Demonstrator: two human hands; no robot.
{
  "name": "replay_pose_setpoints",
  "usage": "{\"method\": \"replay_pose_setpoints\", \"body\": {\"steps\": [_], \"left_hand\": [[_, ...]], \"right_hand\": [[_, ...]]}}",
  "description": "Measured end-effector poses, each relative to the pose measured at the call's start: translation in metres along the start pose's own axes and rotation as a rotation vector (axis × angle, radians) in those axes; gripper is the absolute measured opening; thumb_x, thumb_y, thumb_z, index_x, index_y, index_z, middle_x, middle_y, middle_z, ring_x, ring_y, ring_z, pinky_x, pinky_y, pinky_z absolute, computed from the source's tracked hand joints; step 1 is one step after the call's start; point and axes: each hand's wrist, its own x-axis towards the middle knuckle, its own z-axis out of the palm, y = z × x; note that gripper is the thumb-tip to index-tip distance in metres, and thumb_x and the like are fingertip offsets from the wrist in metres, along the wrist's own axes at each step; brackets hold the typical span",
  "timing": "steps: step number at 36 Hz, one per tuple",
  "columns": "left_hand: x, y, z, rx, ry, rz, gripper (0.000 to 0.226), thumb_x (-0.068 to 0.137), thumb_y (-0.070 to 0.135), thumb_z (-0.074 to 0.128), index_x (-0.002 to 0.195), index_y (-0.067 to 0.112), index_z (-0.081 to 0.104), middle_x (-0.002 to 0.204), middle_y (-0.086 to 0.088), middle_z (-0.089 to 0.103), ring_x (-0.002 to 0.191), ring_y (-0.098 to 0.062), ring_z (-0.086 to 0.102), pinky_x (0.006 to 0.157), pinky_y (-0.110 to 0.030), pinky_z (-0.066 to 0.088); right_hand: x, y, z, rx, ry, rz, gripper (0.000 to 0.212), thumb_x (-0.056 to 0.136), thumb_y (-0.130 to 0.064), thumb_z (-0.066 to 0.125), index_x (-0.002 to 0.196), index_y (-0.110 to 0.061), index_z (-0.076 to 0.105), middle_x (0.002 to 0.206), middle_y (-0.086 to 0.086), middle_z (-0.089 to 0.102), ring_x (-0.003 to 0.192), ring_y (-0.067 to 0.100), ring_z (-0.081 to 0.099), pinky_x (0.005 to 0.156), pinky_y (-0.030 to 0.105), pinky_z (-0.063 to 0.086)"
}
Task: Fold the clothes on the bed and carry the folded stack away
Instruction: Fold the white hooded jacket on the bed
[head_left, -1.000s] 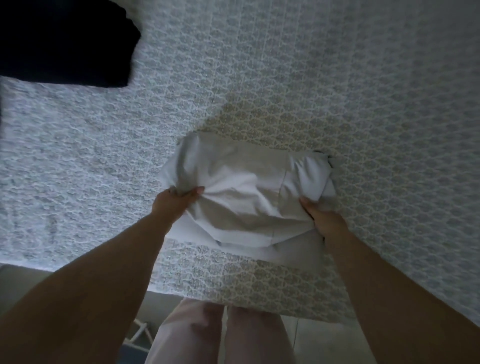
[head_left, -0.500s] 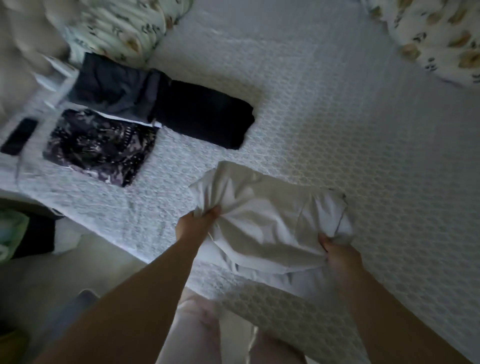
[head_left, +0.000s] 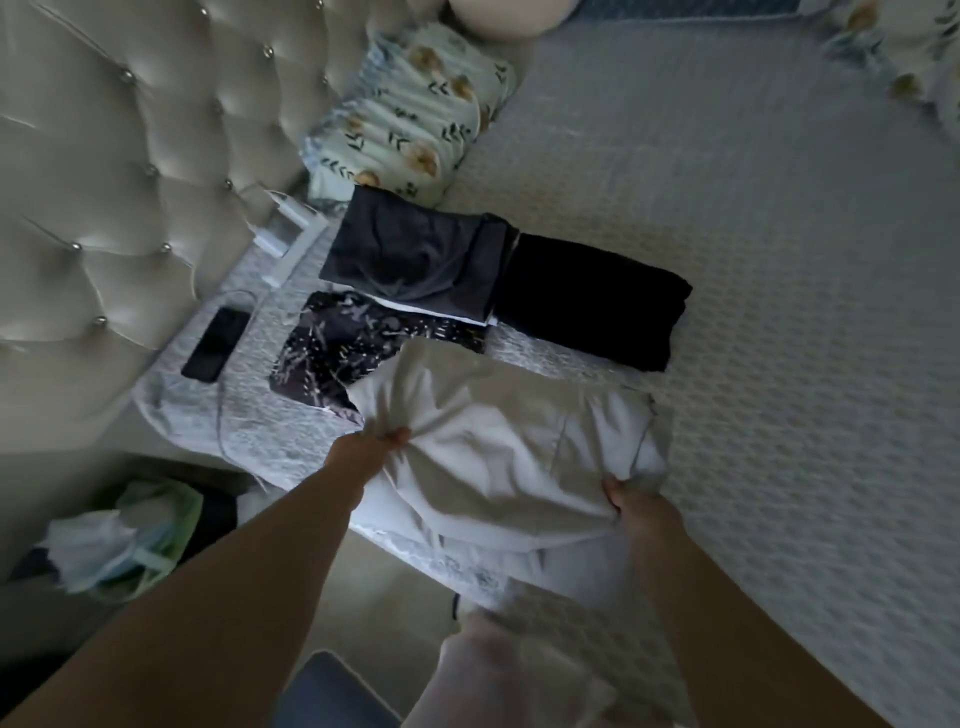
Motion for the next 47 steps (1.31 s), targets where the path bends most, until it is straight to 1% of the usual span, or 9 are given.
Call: {"method": "replay_pose_setpoints", "body": {"steps": [6, 17, 21, 25, 28, 35, 39, 42, 47], "left_hand": [[0.035, -0.002, -0.059, -0.024, 0.002, -0.044, 0.033, 0.077, 0.032, 0.078, 0.072, 0.011, 0.053, 0.071, -0.004, 0.051, 0.064, -0.015, 0.044, 0.057, -0.026, 0.034], [0.129, 0.005, -0.139, -0.095, 0.025, -0.050, 0.052, 0.077, 0.032, 0.078, 0.113, -0.002, 0.060, 0.100, -0.014, 0.063, 0.085, -0.025, 0.054, 0.073, -0.031, 0.038], [0.183, 0.029, -0.158, 0.009, -0.002, -0.013, 0.051, 0.080, 0.034, 0.074, 0.113, -0.003, 0.062, 0.098, -0.016, 0.063, 0.078, -0.023, 0.052, 0.061, -0.026, 0.036], [0.238, 0.049, -0.165, 0.045, -0.041, 0.016, 0.052, 0.085, 0.036, 0.070, 0.116, -0.005, 0.061, 0.108, -0.019, 0.064, 0.092, -0.028, 0.058, 0.074, -0.034, 0.042], [0.276, 0.056, -0.162, 0.052, -0.075, 0.035, 0.048, 0.089, 0.034, 0.065, 0.123, 0.001, 0.058, 0.123, -0.020, 0.060, 0.113, -0.033, 0.057, 0.080, -0.033, 0.046], [0.327, 0.035, -0.142, 0.211, -0.092, 0.018, 0.062, 0.082, 0.042, 0.070, 0.126, 0.002, 0.053, 0.121, -0.020, 0.060, 0.109, -0.035, 0.058, 0.090, -0.039, 0.046], [0.326, 0.031, -0.136, 0.487, 0.244, 0.309, 0.093, 0.070, 0.045, 0.078, 0.142, 0.007, 0.032, 0.142, -0.018, 0.035, 0.129, -0.036, 0.037, 0.107, -0.047, 0.032], [0.313, 0.049, -0.131, 0.513, 0.395, 0.718, 0.093, 0.066, 0.019, 0.072, 0.146, 0.003, 0.025, 0.149, -0.019, 0.028, 0.138, -0.036, 0.025, 0.115, -0.053, 0.015], [0.304, 0.081, -0.128, 0.682, 0.389, 1.220, 0.087, 0.068, 0.021, 0.072, 0.145, 0.014, 0.032, 0.148, -0.023, 0.032, 0.139, -0.039, 0.025, 0.113, -0.056, 0.002]], "right_hand": [[-0.011, -0.047, 0.043, 0.163, -0.046, -0.018, 0.059, 0.092, -0.038, 0.057, 0.134, 0.001, 0.046, 0.132, 0.024, 0.051, 0.119, 0.039, 0.050, 0.103, 0.049, 0.039], [-0.007, -0.149, 0.128, 0.236, -0.021, 0.008, 0.042, 0.095, -0.025, 0.057, 0.124, 0.004, 0.053, 0.126, 0.025, 0.055, 0.115, 0.036, 0.054, 0.101, 0.044, 0.042], [0.010, -0.181, 0.162, 0.242, 0.048, -0.039, 0.039, 0.097, -0.021, 0.051, 0.126, 0.004, 0.054, 0.129, 0.023, 0.055, 0.119, 0.034, 0.053, 0.078, 0.028, 0.045], [0.027, -0.208, 0.197, 0.311, 0.073, -0.021, 0.041, 0.097, -0.024, 0.051, 0.127, 0.004, 0.053, 0.130, 0.024, 0.054, 0.121, 0.037, 0.051, 0.102, 0.045, 0.041], [0.051, -0.221, 0.215, 0.371, 0.126, 0.033, 0.048, 0.093, -0.032, 0.057, 0.128, 0.000, 0.051, 0.126, 0.020, 0.056, 0.113, 0.037, 0.053, 0.101, 0.051, 0.042], [0.088, -0.225, 0.245, 0.269, 0.329, 0.039, 0.055, 0.084, -0.029, 0.066, 0.131, -0.004, 0.051, 0.129, 0.020, 0.055, 0.118, 0.035, 0.052, 0.097, 0.042, 0.044], [0.087, -0.233, 0.249, 0.008, 0.574, 0.046, 0.087, 0.080, -0.032, 0.069, 0.148, -0.015, 0.019, 0.150, 0.012, 0.024, 0.133, 0.033, 0.030, 0.104, 0.042, 0.033], [0.080, -0.248, 0.248, -0.299, 0.715, -0.252, 0.093, 0.072, -0.025, 0.067, 0.149, -0.025, 0.014, 0.155, 0.004, 0.012, 0.137, 0.028, 0.019, 0.110, 0.044, 0.022], [0.096, -0.275, 0.250, -0.790, 0.492, -0.540, 0.080, 0.078, -0.057, 0.052, 0.147, -0.034, 0.018, 0.157, 0.000, 0.015, 0.144, 0.025, 0.010, 0.114, 0.052, 0.010]]}}
